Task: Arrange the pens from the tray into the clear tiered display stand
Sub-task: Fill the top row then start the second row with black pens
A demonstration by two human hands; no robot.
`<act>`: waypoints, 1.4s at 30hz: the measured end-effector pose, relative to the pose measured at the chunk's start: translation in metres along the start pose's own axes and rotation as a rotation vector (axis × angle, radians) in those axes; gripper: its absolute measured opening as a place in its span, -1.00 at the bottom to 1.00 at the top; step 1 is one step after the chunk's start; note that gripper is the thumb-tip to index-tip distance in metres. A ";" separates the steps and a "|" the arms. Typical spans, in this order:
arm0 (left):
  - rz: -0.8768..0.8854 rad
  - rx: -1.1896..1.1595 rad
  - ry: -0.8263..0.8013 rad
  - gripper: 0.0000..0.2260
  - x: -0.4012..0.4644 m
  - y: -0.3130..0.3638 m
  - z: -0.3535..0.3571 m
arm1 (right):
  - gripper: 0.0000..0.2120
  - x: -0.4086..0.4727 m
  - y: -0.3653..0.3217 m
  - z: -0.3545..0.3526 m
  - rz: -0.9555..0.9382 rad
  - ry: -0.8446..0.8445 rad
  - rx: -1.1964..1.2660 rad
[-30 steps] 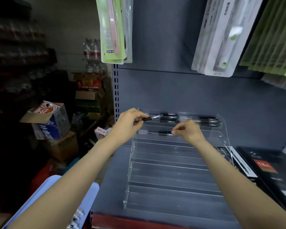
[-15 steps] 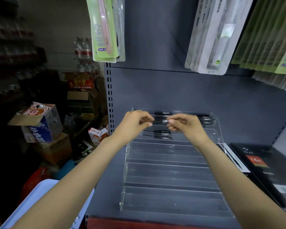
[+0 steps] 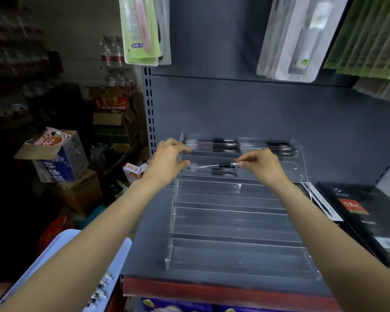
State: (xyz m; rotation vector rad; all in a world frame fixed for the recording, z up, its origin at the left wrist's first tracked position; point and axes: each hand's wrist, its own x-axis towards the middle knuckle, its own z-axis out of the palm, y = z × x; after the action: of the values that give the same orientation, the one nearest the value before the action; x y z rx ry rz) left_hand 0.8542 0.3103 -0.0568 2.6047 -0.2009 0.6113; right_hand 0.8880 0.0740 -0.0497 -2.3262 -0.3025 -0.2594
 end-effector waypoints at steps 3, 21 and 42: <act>0.077 0.130 -0.051 -0.70 -0.001 0.001 -0.001 | -0.85 0.004 -0.002 0.003 0.002 -0.066 -0.067; 0.235 0.345 -0.266 -0.71 0.005 -0.006 0.018 | -0.76 -0.002 0.000 0.020 -0.163 -0.175 -0.289; -0.170 -0.078 0.113 -0.81 -0.117 -0.120 -0.067 | -0.79 -0.067 -0.142 0.150 -0.345 -0.289 0.100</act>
State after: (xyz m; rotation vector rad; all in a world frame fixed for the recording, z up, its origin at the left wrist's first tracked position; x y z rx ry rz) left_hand 0.7529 0.4519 -0.1033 2.4721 0.0319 0.6729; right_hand 0.7969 0.2696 -0.0761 -2.2016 -0.8441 -0.0707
